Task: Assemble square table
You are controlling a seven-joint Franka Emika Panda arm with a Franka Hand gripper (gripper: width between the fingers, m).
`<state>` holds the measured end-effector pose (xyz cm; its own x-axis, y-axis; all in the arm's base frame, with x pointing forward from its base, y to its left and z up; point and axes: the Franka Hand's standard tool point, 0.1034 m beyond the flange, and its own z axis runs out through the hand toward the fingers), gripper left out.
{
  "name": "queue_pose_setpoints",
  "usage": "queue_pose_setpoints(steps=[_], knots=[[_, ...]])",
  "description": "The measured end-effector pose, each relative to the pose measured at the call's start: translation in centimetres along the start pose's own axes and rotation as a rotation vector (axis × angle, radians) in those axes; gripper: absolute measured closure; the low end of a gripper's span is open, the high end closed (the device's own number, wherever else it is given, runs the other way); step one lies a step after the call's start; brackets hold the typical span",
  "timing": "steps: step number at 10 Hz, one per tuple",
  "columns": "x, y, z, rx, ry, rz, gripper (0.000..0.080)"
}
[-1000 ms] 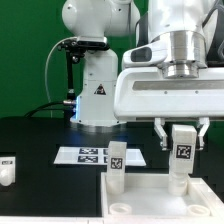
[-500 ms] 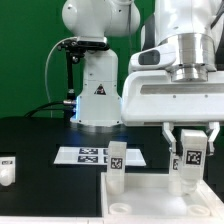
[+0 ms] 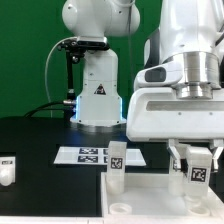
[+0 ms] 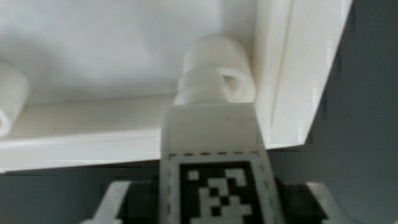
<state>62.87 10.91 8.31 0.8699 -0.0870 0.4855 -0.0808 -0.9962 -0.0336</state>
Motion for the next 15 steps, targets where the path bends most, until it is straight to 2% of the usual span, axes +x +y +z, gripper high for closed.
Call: queue_pose_setpoints(steps=[2,6,10,11,12,13,14,15], knots=[[-0.3,-0.7,0.2,0.004,0.007,-0.01,0.0515],[-1.0,-0.4,1.1,-0.005,0.001,-0.017,0.0515],[-0.8,-0.5,1.2,-0.006,0.034,-0.024,0.0515],[-0.8,-0.4,1.2,-0.006,0.033,-0.024,0.0451],[-1.0,-0.4,1.3,-0.007,0.019,-0.025,0.0451],[-0.8,-0.6,1.2,-0.004,-0.013,-0.021,0.0283],[0.1,-1.1,0.4,0.007,-0.024,-0.016,0.0178],[0.2,-1.4,0.3,0.01,-0.088,-0.012,0.0156]])
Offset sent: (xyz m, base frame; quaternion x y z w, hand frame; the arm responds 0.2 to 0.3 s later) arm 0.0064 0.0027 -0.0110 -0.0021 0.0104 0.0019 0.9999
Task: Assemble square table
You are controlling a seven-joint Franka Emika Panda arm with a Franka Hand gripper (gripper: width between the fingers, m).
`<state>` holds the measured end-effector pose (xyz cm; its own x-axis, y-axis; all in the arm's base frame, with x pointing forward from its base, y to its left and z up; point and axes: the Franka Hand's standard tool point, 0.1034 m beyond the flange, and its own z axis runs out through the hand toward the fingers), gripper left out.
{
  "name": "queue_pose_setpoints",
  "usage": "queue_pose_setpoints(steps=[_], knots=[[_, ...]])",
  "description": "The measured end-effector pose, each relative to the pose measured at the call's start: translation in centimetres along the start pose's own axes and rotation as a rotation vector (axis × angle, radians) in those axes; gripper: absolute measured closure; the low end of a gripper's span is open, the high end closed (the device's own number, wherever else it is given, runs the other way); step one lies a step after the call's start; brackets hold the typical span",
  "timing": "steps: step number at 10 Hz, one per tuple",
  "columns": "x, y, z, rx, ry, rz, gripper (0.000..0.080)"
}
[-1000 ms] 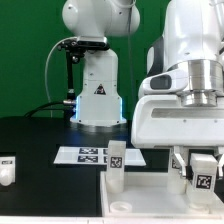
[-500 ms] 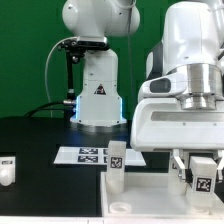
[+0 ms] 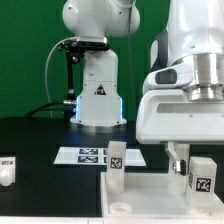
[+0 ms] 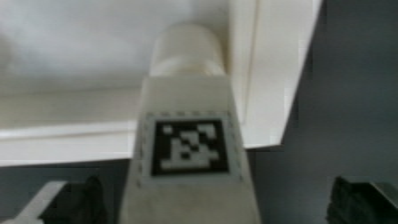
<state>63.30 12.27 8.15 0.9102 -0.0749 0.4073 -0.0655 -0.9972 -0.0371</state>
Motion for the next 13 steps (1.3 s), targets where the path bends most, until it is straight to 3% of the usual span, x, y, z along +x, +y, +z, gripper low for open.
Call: queue_pose_setpoints(steps=[1,2,6,7,8,9,10,13], knots=[[0.3,0.0,0.0,0.0,-0.105,0.011,0.0156],[1.2,0.3,0.0,0.001,-0.13,0.022,0.0156],[0.6,1.8,0.3,-0.006,-0.343,0.056,0.0152],[1.0,1.7,0.3,-0.01,-0.32,0.088,0.0254],[0.9,1.7,0.4,-0.01,-0.318,0.089,0.0254],[0.9,1.7,0.4,-0.013,-0.318,0.114,0.0437],[0.9,1.7,0.4,-0.028,-0.317,0.215,0.0514],[0.9,1.7,0.4,-0.056,-0.316,0.382,0.0514]])
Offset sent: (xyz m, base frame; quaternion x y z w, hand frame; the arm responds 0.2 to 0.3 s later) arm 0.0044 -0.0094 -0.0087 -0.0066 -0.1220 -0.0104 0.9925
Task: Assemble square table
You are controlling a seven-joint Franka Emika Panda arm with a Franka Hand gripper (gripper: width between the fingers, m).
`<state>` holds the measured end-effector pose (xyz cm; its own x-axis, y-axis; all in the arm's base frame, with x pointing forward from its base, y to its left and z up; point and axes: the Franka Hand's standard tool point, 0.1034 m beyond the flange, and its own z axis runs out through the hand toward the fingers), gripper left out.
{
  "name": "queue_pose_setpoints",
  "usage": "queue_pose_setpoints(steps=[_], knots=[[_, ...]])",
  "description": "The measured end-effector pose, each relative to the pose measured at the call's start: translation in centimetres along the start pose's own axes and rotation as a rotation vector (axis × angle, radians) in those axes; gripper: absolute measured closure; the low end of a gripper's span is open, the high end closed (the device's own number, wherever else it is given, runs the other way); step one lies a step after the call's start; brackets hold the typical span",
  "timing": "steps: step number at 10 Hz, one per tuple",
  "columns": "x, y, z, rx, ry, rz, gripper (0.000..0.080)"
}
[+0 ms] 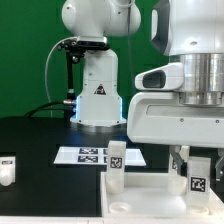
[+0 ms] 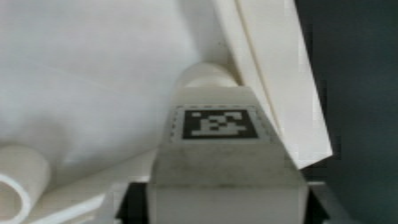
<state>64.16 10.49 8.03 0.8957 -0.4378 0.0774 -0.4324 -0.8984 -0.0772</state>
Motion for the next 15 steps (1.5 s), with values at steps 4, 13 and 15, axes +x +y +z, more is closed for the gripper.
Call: queue_pose_setpoints(steps=[4,13,15], knots=[[0.1,0.18,0.18,-0.021,-0.009,0.613,0.0514],[0.21,0.51,0.43,0.008,-0.015,1.014,0.0173],[0.21,0.51,0.43,0.008,-0.015,1.014,0.0156]])
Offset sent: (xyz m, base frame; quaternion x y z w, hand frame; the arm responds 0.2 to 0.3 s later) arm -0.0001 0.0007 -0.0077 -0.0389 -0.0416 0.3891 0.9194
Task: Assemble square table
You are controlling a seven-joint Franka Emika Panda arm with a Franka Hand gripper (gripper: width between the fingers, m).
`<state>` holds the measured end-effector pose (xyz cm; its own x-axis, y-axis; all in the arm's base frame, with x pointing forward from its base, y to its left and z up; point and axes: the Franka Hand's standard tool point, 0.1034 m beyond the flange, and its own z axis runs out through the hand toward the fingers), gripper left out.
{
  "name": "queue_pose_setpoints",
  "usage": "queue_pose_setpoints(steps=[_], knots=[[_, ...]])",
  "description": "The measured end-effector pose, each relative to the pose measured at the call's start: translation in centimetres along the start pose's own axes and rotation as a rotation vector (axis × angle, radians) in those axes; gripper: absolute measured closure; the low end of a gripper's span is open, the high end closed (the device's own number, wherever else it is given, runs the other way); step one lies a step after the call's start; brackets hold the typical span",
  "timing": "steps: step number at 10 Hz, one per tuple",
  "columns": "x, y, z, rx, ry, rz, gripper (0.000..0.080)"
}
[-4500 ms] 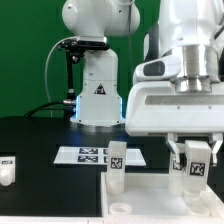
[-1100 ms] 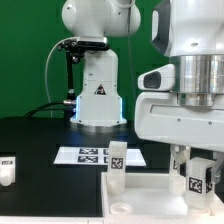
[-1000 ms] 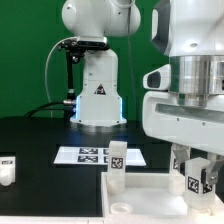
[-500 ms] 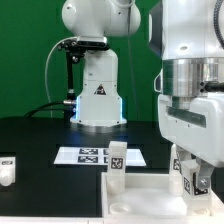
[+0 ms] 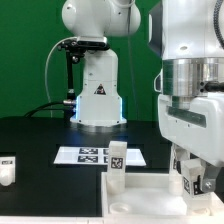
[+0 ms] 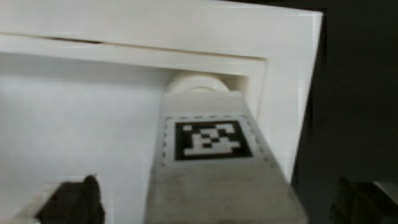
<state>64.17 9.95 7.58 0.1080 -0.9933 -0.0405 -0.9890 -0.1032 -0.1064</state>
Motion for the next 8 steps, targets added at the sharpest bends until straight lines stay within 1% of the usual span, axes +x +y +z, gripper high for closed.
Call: queue_pose_setpoints(steps=[3,5,6,7,8], knots=[[0.1,0.0,0.1,0.0,0.0,0.012,0.015],[0.1,0.1,0.1,-0.001,0.001,-0.043,0.015],[0.0,-0.7,-0.2,0.033,0.025,-0.192,0.015],[-0.9,-1.2,-0.3,0.069,0.038,-0.383,0.015],[-1.3,-0.8,-0.2,0.079,0.046,-0.571,0.015]])
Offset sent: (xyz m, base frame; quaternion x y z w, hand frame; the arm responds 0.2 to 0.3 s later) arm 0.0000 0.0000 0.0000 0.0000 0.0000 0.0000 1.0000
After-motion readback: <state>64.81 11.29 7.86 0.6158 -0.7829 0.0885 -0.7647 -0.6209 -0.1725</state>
